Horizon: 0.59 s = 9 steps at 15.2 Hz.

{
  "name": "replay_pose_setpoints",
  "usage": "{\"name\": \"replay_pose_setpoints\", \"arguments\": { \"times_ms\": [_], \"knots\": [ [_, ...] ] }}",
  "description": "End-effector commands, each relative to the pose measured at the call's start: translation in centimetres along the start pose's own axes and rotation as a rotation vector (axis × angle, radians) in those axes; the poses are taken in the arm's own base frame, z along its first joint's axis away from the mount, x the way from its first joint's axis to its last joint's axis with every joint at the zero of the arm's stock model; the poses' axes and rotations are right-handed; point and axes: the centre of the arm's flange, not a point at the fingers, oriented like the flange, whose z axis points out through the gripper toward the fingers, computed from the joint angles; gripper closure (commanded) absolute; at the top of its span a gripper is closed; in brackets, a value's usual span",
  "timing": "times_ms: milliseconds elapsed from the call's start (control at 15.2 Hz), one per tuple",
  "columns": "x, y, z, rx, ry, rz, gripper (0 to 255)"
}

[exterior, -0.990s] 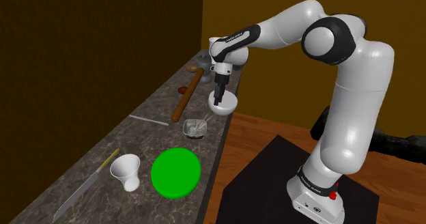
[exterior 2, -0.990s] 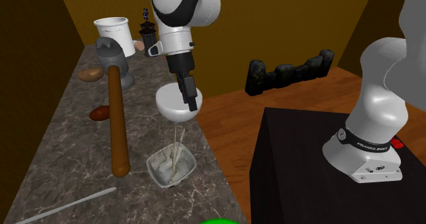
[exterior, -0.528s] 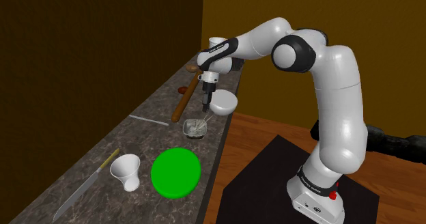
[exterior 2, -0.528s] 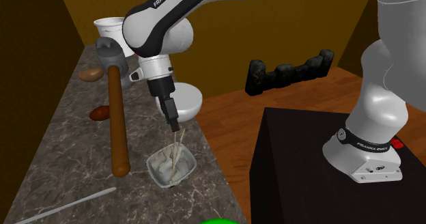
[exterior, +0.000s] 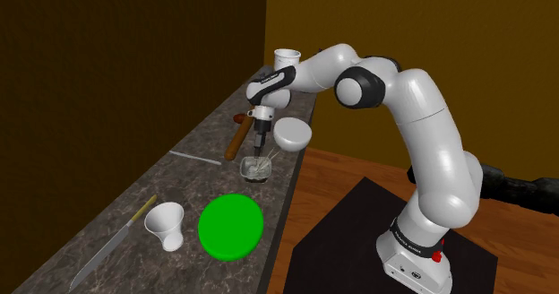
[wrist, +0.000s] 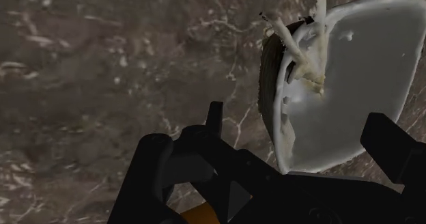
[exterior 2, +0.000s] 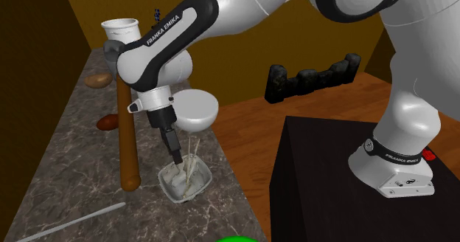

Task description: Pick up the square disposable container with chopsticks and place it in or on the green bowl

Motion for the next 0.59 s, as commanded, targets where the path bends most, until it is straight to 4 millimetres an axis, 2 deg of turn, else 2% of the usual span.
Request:
{"name": "replay_pose_setpoints", "arguments": {
  "times_ms": [0,198,528],
  "knots": [
    [0.1,0.1,1.1,0.000,0.000,-0.001,0],
    [0.1,0.1,2.4,0.000,0.000,-0.001,0],
    [0.1,0.1,2.4,0.000,0.000,-0.001,0]
  ]
}}
